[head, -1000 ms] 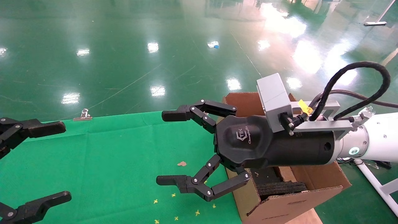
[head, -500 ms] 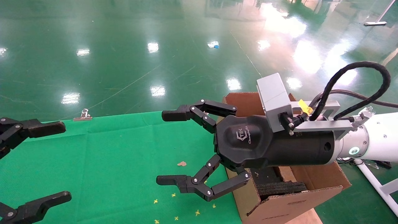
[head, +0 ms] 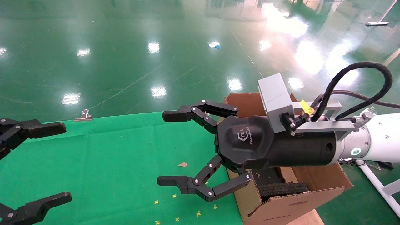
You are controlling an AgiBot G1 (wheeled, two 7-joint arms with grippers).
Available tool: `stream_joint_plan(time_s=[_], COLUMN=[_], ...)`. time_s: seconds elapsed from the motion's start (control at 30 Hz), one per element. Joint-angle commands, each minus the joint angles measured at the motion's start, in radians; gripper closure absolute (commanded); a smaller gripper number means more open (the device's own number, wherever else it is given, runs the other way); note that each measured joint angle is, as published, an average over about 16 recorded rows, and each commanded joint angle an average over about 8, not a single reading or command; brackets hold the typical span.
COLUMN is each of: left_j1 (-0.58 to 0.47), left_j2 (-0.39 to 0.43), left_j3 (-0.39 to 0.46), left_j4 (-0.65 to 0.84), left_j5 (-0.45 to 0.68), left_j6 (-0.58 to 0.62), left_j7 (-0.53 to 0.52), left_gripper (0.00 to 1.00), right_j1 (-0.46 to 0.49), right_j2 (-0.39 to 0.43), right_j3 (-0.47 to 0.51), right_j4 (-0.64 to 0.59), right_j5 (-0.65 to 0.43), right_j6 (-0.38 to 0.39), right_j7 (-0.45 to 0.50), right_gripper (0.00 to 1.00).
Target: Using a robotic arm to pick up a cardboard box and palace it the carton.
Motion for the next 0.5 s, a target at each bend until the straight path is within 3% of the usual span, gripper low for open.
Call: stream_joint_plan(time_s=[0.03,0.5], left_j1=[0.000,0.000], left_j2=[0.000,0.000], left_j3=[0.000,0.000], left_j4=[0.000,0.000], left_j5=[0.000,0.000], left_j6=[0.000,0.000], left_j7=[0.000,0.000], left_gripper=[0.00,0.00], right_j1=[0.000,0.000], right_j2=[0.000,0.000], right_j3=[0.000,0.000], right_j4=[0.000,0.000], right_j5=[0.000,0.000], right_j6=[0.000,0.000], right_j7=[0.000,0.000], right_gripper=[0.00,0.00])
